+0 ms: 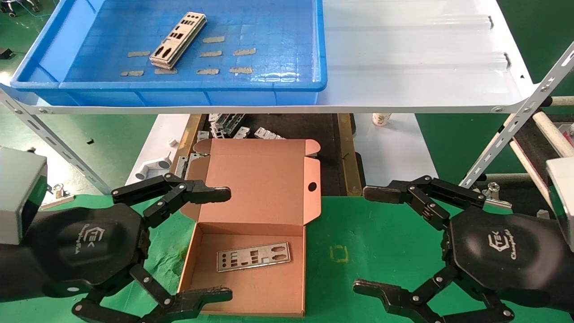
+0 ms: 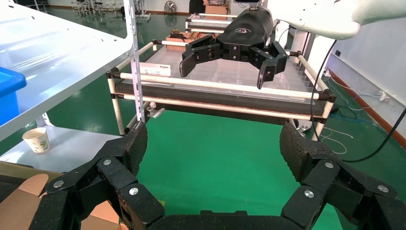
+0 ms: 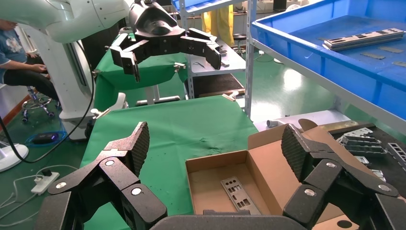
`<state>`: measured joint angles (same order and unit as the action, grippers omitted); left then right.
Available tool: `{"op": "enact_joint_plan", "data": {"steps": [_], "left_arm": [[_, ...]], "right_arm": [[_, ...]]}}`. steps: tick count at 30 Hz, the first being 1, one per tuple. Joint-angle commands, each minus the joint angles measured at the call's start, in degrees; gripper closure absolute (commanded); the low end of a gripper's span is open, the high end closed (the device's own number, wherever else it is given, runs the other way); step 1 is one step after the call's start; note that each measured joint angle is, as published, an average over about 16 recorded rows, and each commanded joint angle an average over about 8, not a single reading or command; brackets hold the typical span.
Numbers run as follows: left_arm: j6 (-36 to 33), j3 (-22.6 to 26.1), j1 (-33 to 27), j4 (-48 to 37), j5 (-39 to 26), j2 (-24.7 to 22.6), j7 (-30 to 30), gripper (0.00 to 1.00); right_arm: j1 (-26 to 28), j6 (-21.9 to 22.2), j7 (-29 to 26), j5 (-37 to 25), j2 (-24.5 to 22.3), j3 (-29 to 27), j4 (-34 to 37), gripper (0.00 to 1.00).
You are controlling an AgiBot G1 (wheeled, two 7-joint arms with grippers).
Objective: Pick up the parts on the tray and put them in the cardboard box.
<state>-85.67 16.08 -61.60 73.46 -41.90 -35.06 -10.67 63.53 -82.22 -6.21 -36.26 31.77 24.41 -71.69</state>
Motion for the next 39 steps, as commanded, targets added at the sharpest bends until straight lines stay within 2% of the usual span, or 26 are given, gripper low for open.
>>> {"op": "enact_joint_plan", "data": {"steps": [1,10,12,18,20,27,33,39], "left_arm": [[0.0,0.0,0.0,0.0,0.0,0.0,0.0,0.00],[0.0,0.0,0.0,0.0,0.0,0.0,0.0,0.00],[0.0,0.0,0.0,0.0,0.0,0.0,0.0,0.00],[0.2,0.0,0.0,-0.1,0.0,0.0,0.0,0.00],[0.7,-0.1,-0.3,-0.3,-0.3,-0.2,0.1,0.00],[7.2,0.1,-5.5,-4.5,-3.7,-3.8,0.3,0.00],[15.7,1.8,-14.7,-13.5,-10.1,-9.8,0.6,0.00],[22.3,4.9,-25.3,-25.9,-18.3,-15.3,2.4,0.00]], "right_arm": [[0.0,0.0,0.0,0.0,0.0,0.0,0.0,0.00],[0.0,0.0,0.0,0.0,0.0,0.0,0.0,0.00],[0.0,0.0,0.0,0.0,0.0,0.0,0.0,0.16],[0.0,0.0,0.0,0.0,0.0,0.0,0.0,0.91],[0.0,0.0,0.0,0.0,0.0,0.0,0.0,1.00],[0.0,0.0,0.0,0.0,0.0,0.0,0.0,1.00],[0.0,0.0,0.0,0.0,0.0,0.0,0.0,1.00],[0.0,0.0,0.0,0.0,0.0,0.0,0.0,1.00]]}}
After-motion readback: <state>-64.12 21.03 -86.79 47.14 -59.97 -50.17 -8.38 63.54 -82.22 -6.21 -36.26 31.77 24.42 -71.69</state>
